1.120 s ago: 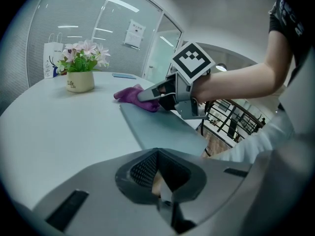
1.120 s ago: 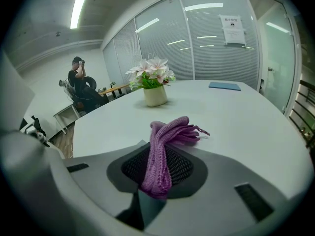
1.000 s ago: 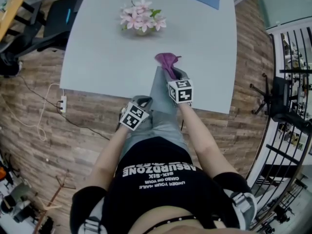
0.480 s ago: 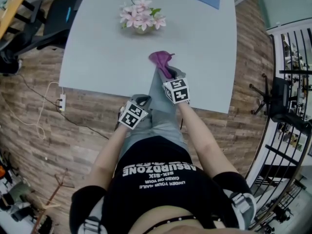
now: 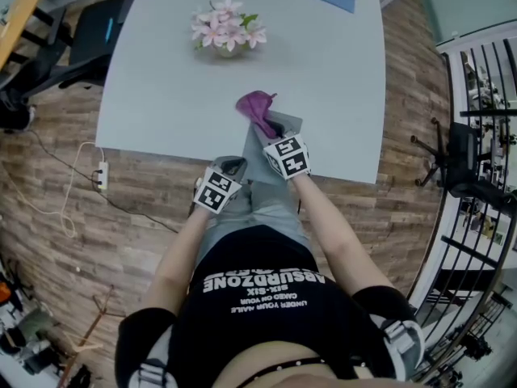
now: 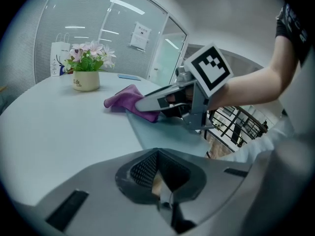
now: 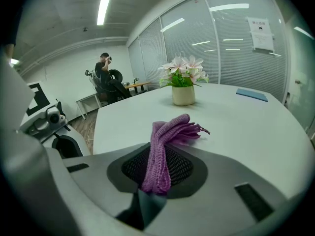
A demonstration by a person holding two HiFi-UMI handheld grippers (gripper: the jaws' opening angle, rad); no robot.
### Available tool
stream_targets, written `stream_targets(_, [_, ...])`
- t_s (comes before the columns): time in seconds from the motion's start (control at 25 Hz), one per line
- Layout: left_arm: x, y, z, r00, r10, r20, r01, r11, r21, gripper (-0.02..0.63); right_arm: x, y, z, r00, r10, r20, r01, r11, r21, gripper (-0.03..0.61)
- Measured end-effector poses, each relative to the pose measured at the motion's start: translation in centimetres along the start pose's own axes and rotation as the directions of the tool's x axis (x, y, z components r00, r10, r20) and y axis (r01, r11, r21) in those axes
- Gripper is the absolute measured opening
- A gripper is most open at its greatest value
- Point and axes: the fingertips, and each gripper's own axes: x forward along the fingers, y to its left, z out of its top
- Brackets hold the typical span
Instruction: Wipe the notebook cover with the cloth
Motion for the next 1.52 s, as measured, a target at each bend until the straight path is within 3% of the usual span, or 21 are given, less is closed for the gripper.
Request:
stream_targets(0.52, [-0.2, 0.0, 0.0, 0.999, 0.022, 0.032, -0.021, 0.999, -0.033, 0.017, -2.1, 4.3, -2.4, 0.997, 0.071, -0.019, -0.071, 0.997, -0.001, 0.089])
stream_targets(0.72, [-0.9, 0.3, -1.0, 0.999, 0.048, -0.004, -0.048, 0.999, -0.023, 0.017, -3.0, 6.2, -3.4, 0.994, 0.101, -0.028, -0.101, 0.995, 0.005, 0.089])
stream_targets(1.2, [-3.2, 2.3, -2.6, 0.991, 0.132, 0.012, -0.13, 0.986, -0.107, 0.017, -5.2, 11.5, -6.1, 0.971, 0.231, -0.062, -0.228, 0.972, 0.057, 0.089])
stream_targets(1.52, [-2.9, 1.6, -2.0, 0.993, 0.12, 0.021, -0.118, 0.988, -0.103, 0.017, -5.2, 11.8, -6.8, 0.971, 0.225, -0.087, -0.222, 0.974, 0.034, 0.086])
